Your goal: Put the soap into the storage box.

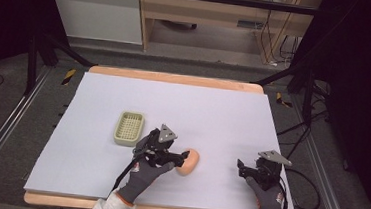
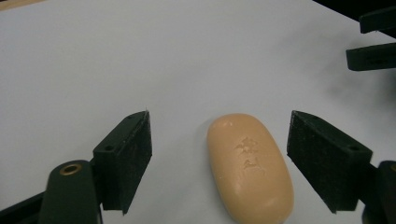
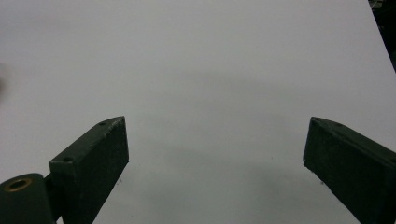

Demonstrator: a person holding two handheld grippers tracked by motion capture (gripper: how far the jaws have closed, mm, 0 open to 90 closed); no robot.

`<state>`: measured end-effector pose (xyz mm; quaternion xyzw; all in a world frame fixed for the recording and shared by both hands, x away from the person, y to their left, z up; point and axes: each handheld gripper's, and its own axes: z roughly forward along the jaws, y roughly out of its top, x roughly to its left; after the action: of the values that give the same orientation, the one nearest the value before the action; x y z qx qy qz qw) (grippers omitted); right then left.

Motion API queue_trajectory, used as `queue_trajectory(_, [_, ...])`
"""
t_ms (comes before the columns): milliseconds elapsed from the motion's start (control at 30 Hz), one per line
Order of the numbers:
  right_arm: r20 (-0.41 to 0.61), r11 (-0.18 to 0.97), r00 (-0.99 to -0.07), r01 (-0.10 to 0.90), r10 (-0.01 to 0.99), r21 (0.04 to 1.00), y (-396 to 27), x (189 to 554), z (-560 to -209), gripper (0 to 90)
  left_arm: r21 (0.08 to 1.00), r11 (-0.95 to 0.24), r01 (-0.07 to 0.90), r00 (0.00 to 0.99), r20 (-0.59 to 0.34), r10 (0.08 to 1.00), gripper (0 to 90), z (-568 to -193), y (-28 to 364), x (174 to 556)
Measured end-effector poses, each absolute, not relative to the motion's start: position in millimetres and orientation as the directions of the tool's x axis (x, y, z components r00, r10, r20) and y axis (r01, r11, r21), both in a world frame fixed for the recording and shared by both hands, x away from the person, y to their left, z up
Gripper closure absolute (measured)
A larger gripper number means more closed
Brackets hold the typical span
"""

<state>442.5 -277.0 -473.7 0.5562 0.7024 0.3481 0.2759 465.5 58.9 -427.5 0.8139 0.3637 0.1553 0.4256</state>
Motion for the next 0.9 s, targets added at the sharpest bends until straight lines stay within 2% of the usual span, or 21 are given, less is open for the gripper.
queue_trajectory(900, [0.001, 0.140, -0.232, 0.592, 0.973, 0.793, -277, 443, -474, 7.4, 0.755, -0.437, 0.488, 0.703, -0.043, 0.710, 20.3, -456, 25, 469])
